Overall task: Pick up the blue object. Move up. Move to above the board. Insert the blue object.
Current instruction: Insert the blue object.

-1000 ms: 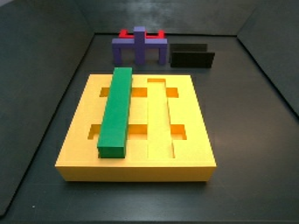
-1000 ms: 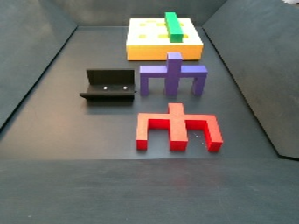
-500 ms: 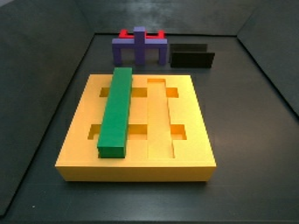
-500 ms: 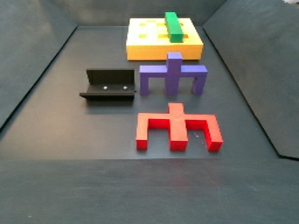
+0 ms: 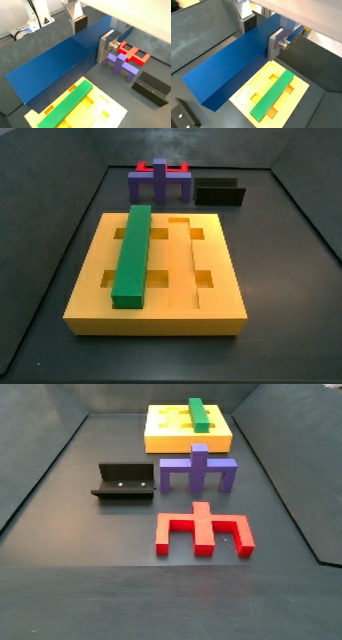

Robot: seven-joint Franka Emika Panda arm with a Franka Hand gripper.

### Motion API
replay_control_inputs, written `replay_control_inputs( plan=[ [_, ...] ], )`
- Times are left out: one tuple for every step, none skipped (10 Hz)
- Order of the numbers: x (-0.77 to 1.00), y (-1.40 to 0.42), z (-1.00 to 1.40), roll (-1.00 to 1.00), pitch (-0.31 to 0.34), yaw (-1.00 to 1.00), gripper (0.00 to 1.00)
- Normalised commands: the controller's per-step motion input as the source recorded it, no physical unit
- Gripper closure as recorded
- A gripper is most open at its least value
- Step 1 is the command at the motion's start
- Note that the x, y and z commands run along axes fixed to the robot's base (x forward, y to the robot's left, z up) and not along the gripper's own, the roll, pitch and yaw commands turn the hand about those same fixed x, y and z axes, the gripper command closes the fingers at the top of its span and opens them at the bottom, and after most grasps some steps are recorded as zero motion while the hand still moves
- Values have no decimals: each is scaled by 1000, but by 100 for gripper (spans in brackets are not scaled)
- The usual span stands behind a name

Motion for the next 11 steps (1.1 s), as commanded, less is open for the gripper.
replay_control_inputs(
  plan=[
    [9, 0, -191, 0, -59, 0, 100],
    [320, -46, -569, -13, -109, 0, 100],
    [880, -191, -880, 0, -47, 0, 100],
    [946, -129, -814, -14, -43, 0, 100],
    [926, -114, -823, 0, -21, 6, 100],
    [871, -137, -829, 23, 0, 51, 100],
    [829, -157, -857, 17, 0, 83, 100],
    [740, -231, -940, 39, 0, 106, 100],
    [749, -180, -880, 66, 0, 111, 100],
    [780, -169, -800, 143, 0, 80, 100],
    [714, -260, -806, 234, 0, 34, 100]
  ],
)
